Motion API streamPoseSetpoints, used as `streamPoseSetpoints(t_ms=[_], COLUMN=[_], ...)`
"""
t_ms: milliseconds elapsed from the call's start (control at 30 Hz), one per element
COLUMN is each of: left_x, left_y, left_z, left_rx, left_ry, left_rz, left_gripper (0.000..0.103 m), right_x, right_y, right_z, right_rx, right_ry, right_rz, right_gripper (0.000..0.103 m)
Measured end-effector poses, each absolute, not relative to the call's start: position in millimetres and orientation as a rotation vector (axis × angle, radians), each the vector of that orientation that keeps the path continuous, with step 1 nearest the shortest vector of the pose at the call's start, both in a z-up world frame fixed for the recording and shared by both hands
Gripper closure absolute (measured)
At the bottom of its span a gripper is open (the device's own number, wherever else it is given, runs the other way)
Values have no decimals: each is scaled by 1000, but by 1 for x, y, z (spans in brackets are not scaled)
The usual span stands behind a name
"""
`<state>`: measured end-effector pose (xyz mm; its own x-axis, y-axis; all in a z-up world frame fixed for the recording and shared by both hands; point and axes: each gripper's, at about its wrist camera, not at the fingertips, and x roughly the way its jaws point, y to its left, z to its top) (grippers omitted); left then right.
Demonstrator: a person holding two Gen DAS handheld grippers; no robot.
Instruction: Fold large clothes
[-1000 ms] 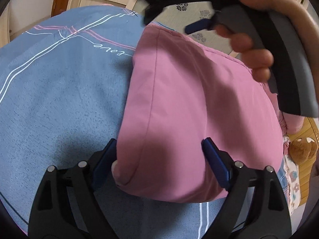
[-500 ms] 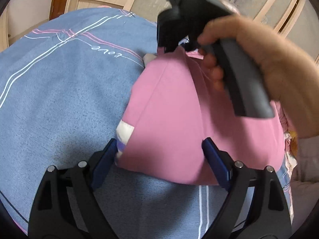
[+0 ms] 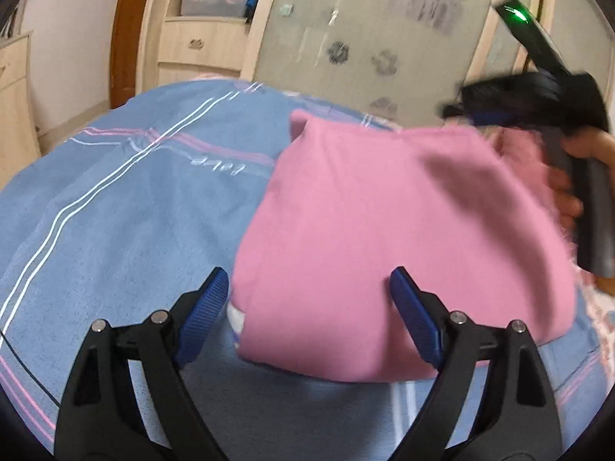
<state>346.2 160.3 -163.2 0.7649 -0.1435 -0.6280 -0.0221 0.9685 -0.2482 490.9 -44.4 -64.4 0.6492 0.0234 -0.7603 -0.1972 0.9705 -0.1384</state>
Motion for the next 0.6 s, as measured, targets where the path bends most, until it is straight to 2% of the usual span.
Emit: streamPoseSetpoints(t_ms=[67,167,333,467,533,600], left_x=[351,352,341,326,324,327], left_y=[163,170,167,147,134,120], left_z=[-167,-170,-162,-142,-137,-137], left_rx=[-259,-297,-296,-166,-92,-33], left_ry=[718,734,681,610,585,600], left_rz=[-75,-108,-77,-62,-43,-15], left_gripper=[16,16,16,16,16,16], right_x=[504,513,461,401,386,392], right_y=[-60,-67,-104,-174,-226,-268], right_z=[-96,-134,-86,-59,-63,-88], right_rx=[-176,-176,42,81,94,56], right_ry=[949,954,788,684,706,803], right_rz=[80,104,268,209,141,20], right_gripper=[49,48,48,47,44,44])
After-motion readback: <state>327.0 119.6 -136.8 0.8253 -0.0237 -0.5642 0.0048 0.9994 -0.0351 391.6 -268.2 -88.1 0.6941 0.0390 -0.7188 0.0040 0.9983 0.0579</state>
